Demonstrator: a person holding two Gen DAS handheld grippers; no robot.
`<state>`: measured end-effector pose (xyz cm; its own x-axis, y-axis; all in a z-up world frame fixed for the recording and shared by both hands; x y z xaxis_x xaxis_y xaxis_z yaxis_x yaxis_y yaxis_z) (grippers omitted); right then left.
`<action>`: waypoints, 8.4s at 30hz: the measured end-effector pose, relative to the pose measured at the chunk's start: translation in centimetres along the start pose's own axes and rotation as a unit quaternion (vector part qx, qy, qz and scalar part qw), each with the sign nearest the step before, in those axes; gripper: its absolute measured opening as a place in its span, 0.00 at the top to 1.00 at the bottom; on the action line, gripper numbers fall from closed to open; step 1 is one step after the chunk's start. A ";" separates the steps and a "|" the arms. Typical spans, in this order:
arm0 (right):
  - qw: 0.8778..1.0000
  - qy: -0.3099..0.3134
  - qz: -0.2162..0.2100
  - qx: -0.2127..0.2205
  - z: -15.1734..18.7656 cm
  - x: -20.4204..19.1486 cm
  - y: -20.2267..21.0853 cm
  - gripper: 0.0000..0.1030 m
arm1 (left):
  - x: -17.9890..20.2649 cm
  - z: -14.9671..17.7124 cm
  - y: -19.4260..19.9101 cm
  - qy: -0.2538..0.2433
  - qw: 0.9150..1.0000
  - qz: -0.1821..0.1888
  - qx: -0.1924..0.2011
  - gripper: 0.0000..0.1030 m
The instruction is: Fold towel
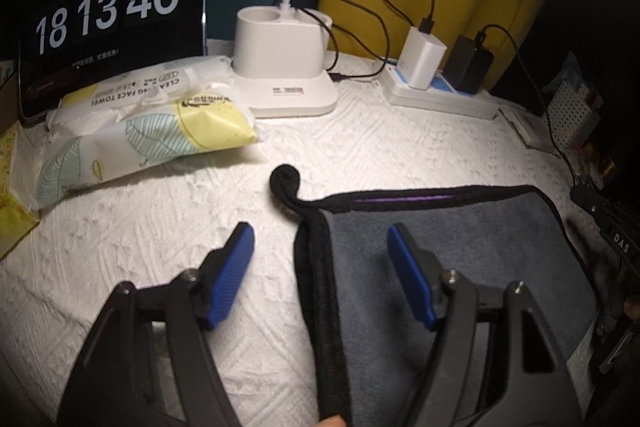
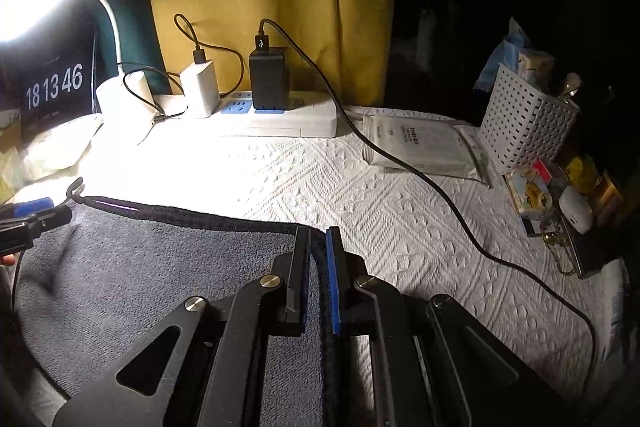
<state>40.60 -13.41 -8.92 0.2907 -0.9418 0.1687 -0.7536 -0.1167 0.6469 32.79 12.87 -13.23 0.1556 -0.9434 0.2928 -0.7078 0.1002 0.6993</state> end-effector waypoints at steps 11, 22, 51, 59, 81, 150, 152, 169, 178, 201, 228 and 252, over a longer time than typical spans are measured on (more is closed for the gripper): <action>1.000 -0.003 0.001 0.007 0.7 -0.6 2.5 0.91 | 0.7 0.6 3.0 -0.005 1.000 0.010 0.019 0.31; 1.000 -0.004 0.001 0.012 1.7 -0.7 4.8 0.90 | 1.7 1.3 5.7 -0.015 0.999 0.021 0.037 0.30; 0.999 -0.011 -0.005 0.030 4.9 -1.5 10.6 0.77 | 4.1 5.3 11.5 -0.032 0.996 0.051 0.070 0.23; 0.999 -0.013 -0.005 0.036 5.9 -1.6 12.4 0.76 | 4.8 6.7 13.2 -0.037 0.994 0.060 0.080 0.22; 0.999 -0.014 -0.008 0.052 9.2 -2.4 16.9 0.76 | 6.5 10.5 17.2 -0.049 0.990 0.089 0.100 0.21; 0.981 -0.011 -0.001 0.193 13.7 -2.1 36.6 0.63 | 13.5 17.2 35.7 -0.132 0.940 0.096 0.299 0.07; 0.980 -0.010 -0.003 0.197 13.8 -2.2 37.0 0.63 | 13.5 17.4 36.2 -0.133 0.938 0.094 0.307 0.07; 0.976 -0.016 -0.009 0.218 15.0 -2.8 39.9 0.44 | 13.8 18.9 38.8 -0.141 0.928 0.070 0.339 0.07; 0.977 -0.016 -0.010 0.213 14.9 -3.0 39.6 0.44 | 13.5 18.7 38.4 -0.128 0.931 0.063 0.335 0.07; 0.980 -0.020 -0.011 0.200 15.1 -3.1 38.7 0.44 | 13.5 18.6 37.9 -0.127 0.934 0.066 0.328 0.07; 0.980 -0.021 -0.011 0.198 15.2 -3.1 38.4 0.44 | 13.5 18.7 37.5 -0.122 0.935 0.065 0.326 0.07; 0.980 -0.021 -0.011 0.196 15.1 -3.0 38.3 0.44 | 13.5 18.5 37.3 -0.119 0.937 0.064 0.323 0.07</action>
<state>1.93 -19.84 4.09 0.2912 -0.9490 0.1208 -0.9186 -0.2421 0.3125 -4.24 -2.01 4.70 -0.0624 -0.9883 0.1393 -0.9915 0.0773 0.1046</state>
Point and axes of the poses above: each gripper's, at about its wrist camera, not at the fingertips, and y roughly against the way its jaws point, x to its right, z to its underside, the point moved 3 cm from there along -y, roughly the way its jaws point, and after that the axes turned 8 degrees about z, right-handed, at the moved point
